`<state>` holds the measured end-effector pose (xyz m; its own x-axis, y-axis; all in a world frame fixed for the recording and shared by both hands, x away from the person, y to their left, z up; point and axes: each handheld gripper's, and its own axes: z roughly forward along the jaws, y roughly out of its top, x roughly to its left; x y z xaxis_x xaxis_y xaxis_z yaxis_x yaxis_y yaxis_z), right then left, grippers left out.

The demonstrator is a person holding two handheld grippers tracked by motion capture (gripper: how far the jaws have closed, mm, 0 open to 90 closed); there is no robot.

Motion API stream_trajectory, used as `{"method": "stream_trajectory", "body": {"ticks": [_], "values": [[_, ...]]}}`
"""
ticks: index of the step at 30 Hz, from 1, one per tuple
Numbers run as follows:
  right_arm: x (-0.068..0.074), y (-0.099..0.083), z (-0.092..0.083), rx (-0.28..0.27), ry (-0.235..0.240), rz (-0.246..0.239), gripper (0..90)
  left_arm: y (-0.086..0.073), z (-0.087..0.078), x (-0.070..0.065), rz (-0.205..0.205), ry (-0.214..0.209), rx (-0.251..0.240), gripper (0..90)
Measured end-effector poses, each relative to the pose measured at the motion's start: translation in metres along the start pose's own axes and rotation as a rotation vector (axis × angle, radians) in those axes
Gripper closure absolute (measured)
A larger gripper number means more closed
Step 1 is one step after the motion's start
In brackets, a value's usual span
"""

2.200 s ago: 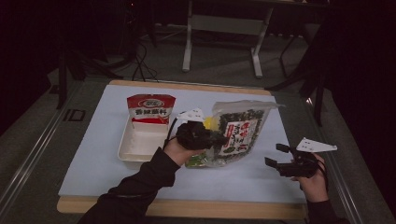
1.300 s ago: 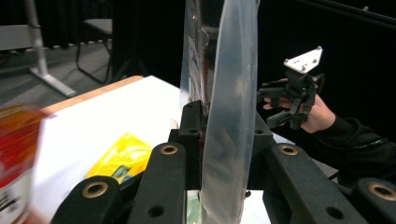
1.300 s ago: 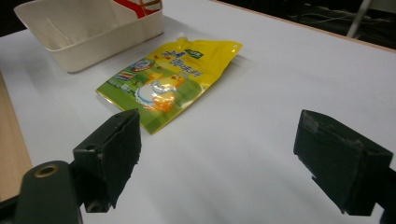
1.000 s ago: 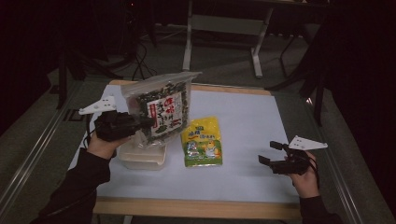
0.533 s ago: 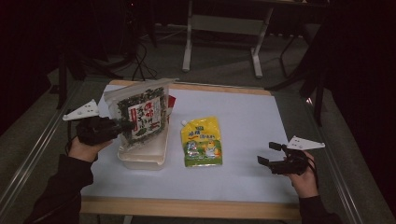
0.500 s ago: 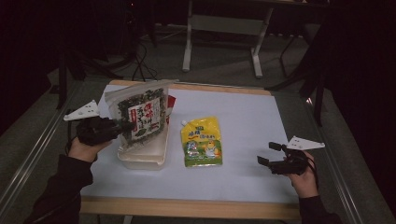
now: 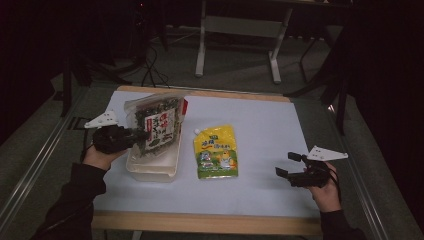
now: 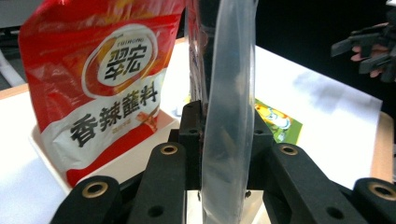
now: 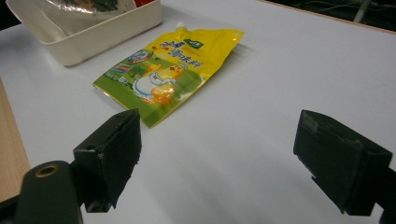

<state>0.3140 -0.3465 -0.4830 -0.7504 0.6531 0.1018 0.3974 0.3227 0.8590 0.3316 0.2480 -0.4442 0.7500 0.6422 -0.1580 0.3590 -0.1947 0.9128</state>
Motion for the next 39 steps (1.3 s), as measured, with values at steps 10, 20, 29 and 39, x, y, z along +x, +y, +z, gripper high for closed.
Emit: {"method": "stream_trajectory", "body": {"ticks": [10,20,29,39], "values": [[0.001,0.000,0.002,0.006,0.004,-0.002,14.7,-0.022,0.002,0.015,-0.021,-0.026,-0.047,77.1],[0.002,-0.002,0.003,0.017,0.010,-0.004,14.7,-0.047,0.004,0.022,-0.075,-0.033,-0.077,77.0],[0.001,-0.002,0.002,0.010,0.007,-0.002,14.7,-0.065,0.001,0.019,-0.086,-0.013,-0.128,76.8],[0.002,-0.002,0.001,0.013,0.005,-0.012,14.7,-0.078,0.000,0.022,-0.128,-0.001,-0.180,76.1]]}}
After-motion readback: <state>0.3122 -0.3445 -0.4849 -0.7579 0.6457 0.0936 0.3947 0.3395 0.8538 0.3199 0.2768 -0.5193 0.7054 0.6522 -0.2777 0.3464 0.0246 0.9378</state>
